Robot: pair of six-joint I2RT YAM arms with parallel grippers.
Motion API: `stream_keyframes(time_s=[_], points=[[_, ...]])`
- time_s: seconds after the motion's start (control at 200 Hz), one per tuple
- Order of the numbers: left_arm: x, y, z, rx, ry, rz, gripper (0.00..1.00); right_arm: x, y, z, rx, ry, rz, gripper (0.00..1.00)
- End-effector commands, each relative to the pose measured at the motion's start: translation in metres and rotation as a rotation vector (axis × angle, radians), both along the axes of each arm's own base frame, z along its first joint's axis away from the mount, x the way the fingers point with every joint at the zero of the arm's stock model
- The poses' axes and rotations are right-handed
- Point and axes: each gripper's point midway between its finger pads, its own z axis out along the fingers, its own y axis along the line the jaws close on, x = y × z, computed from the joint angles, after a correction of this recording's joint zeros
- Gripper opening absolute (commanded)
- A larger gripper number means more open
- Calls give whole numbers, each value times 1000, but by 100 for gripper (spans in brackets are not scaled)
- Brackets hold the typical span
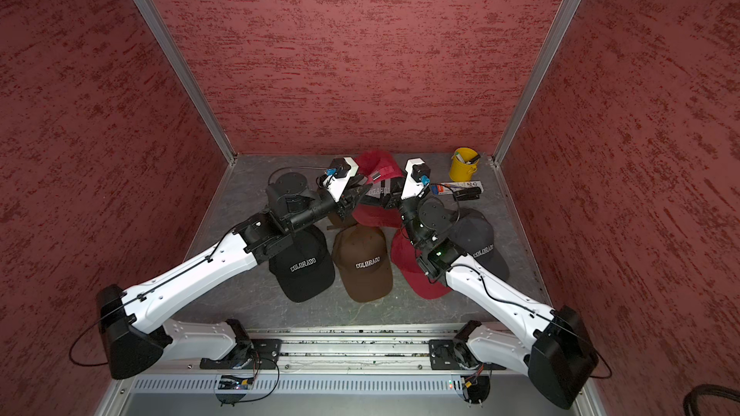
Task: Open the adjustable buckle of the baseball cap
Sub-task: Pick up the baseball cap from the center of the board, then open the adjustable buckle on the baseball cap.
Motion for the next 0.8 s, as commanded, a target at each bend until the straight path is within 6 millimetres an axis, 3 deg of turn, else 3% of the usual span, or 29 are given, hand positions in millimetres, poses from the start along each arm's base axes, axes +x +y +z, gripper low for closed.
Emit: stream_keyframes(time_s=[0.0,0.21,0.506,0.631,0.796], points=[[-10,6,10,-12,6,-27,48,-2,-5,17,8,-48,-21,0],[-28,9,35,-22,-13,-99,56,1,-2,13,-39,-37,-24,0],[-33,-5,58,-15,8,-190,49,2,1,10,-48,-27,-13,0],[-27,-19,59,9,42,-220,45,1,1,11,-49,-26,-8,0],[-17,-37,44,49,111,-253,43,1,2,11,-52,-22,-5,0]])
